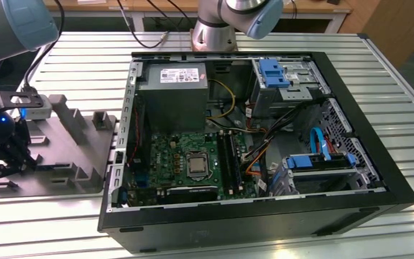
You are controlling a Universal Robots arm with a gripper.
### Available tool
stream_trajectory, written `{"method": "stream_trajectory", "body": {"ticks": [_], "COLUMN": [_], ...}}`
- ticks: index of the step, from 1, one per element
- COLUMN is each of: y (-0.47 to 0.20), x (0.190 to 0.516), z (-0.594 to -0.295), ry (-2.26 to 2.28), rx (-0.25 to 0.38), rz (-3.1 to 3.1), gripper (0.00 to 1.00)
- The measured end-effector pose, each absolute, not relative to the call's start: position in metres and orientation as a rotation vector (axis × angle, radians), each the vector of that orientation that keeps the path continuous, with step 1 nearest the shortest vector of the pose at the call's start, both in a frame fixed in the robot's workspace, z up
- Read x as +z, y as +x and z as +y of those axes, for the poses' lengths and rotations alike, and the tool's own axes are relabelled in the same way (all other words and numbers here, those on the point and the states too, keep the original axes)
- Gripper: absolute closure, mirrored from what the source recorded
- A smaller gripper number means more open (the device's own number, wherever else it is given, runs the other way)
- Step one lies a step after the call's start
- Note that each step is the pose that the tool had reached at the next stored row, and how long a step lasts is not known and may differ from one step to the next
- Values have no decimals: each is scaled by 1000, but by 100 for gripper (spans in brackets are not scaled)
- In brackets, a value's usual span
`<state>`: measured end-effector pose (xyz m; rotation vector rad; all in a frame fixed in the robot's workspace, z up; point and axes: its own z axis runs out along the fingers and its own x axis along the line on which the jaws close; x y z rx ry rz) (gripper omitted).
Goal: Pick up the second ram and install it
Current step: 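Pick up the second ram and move it above second insertion slot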
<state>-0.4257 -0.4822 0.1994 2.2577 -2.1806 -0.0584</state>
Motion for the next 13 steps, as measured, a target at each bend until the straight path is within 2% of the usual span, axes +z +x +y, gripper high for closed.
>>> {"method": "stream_trajectory", "body": {"ticks": [13], "y": [-425], "x": [199], "z": [-482], "ry": [2273], "rx": [-59], "rz": [-2166], "gripper": [81]}}
